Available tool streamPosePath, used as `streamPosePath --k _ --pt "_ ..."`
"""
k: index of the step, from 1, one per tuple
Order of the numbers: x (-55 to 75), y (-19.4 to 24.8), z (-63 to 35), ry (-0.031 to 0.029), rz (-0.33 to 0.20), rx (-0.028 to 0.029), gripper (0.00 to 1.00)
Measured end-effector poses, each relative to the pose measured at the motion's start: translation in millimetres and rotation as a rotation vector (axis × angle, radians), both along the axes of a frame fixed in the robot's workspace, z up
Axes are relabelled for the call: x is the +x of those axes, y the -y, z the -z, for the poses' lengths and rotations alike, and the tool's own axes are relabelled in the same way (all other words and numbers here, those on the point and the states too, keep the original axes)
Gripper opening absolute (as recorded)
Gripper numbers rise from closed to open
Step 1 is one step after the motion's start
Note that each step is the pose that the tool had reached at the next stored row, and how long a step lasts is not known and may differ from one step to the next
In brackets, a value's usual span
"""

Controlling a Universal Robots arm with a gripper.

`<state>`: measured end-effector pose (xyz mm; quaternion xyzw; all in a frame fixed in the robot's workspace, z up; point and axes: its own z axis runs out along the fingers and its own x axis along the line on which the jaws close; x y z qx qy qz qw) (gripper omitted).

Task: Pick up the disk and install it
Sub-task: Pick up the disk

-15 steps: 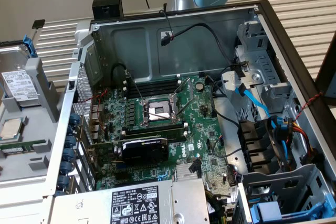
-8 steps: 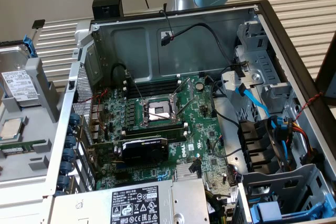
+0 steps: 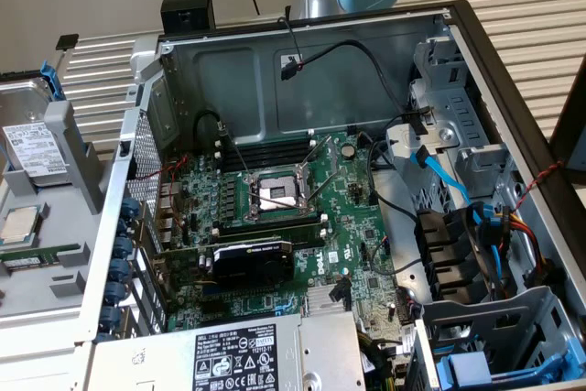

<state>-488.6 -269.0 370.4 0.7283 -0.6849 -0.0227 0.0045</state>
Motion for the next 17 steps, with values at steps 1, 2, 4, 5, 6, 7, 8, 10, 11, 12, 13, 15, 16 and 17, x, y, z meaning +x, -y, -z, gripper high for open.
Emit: streamPosePath --k 1,2,4,5,6,7,8,10,11,12,13,15,16,17 --pt "0.0 0.0 0.0 -0.0001 0.0 0.0 0.71" --pt "0.0 0.0 0.0 -0.0001 0.0 0.0 0.71" --pt "-0.6 -0.1 0.6 0.0117 0.0 0.0 0.71" --pt "-1.4 -0.1 1.1 0.0204 0.0 0.0 0.71" --pt "-2.5 -0.1 1.7 0.0275 0.0 0.0 0.71" --pt "-3.4 -0.2 2.9 0.0309 0.0 0.0001 0.71" --pt "-3.6 -0.2 4.4 0.0314 0.001 0.0002 0.71" --pt "-3.7 -0.2 8.0 0.0313 0.002 0.0 0.71" --pt "-3.8 -0.2 9.8 0.0313 0.002 0.0 0.71" --pt "-3.8 -0.3 11.6 0.0314 0.002 0.0 0.71" --pt "-4.0 -0.3 13.5 0.0316 0.003 0.0 0.71" --pt "-4.2 -0.2 16.9 0.0317 0.003 0.0 0.71" --pt "-4.4 -0.2 18.7 0.0317 0.003 0.0 0.71" --pt "-4.7 -0.3 20.6 0.0317 0.003 -0.0001 0.71"
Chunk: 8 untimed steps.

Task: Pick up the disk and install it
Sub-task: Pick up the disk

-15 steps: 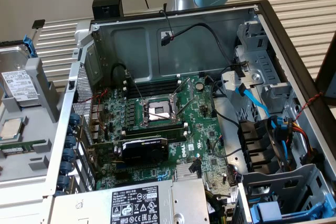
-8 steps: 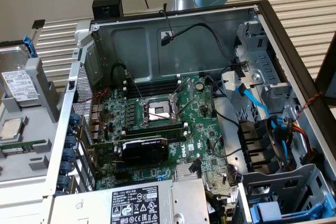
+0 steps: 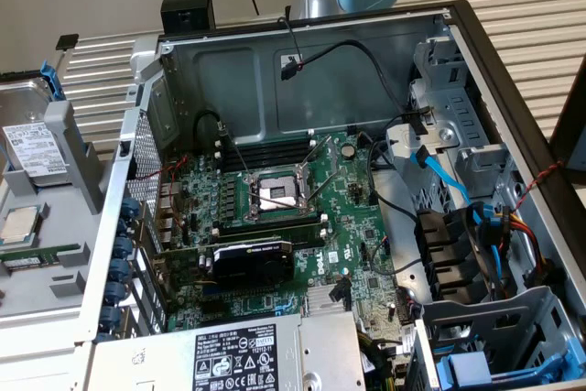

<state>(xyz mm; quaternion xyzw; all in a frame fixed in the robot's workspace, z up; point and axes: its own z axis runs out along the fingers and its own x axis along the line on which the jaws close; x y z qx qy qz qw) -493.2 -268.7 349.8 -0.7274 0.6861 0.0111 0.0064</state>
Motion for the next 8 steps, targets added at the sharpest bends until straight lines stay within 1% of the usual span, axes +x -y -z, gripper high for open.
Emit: streamPosePath --k 6,8 --pt "-0.8 0.0 10.9 0.0 0.001 -0.0003 0.71" --pt "-1.2 0.0 14.5 0.0 0.002 -0.0019 0.71"
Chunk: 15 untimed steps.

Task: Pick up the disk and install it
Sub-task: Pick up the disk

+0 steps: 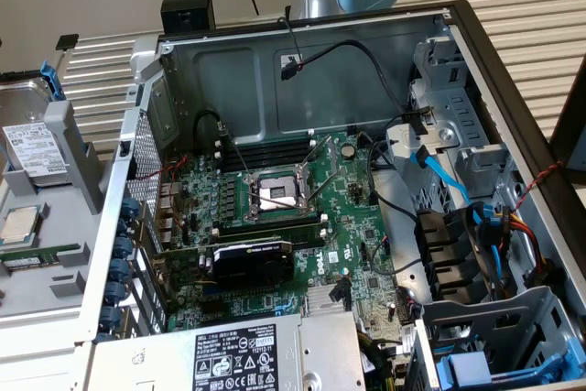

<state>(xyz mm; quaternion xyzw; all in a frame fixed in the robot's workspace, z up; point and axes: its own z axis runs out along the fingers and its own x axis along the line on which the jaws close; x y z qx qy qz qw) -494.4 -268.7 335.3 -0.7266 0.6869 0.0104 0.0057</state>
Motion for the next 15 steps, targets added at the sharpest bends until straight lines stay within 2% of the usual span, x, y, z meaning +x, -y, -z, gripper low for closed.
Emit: streamPosePath --k 5,7,11,15 --pt "-0.5 -1.4 4.5 -0.0032 0.005 -0.0163 0.71" --pt "-0.5 -4.5 5.3 -0.0032 0.005 -0.0221 0.71" --pt "-3.9 -10.5 7.6 -0.0035 0.005 -0.0248 0.71" --pt "-7.4 -10.9 10.1 -0.0029 0.005 -0.0261 0.71"
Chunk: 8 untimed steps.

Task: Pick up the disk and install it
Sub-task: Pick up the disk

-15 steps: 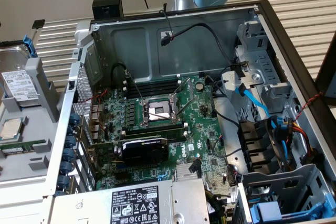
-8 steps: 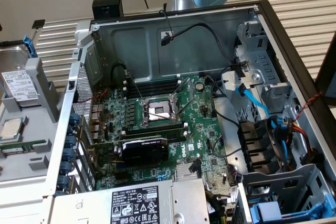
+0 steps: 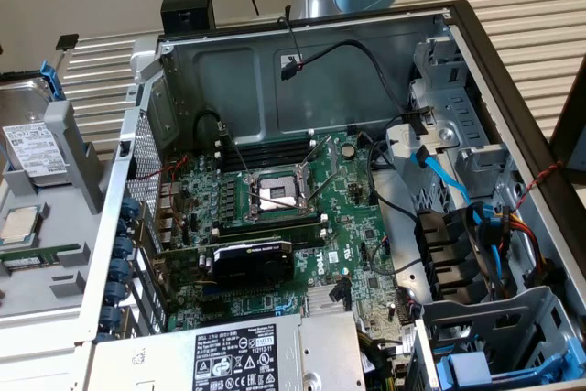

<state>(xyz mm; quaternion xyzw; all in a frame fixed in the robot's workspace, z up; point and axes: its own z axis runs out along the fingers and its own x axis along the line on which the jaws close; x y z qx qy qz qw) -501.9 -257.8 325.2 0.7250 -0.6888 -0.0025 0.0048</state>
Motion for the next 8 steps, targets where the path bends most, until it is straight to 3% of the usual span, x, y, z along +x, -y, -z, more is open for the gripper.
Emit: streamPosePath --k 8 --pt "-1.0 0.1 13.0 0.0018 0.0 -0.0016 0.71"
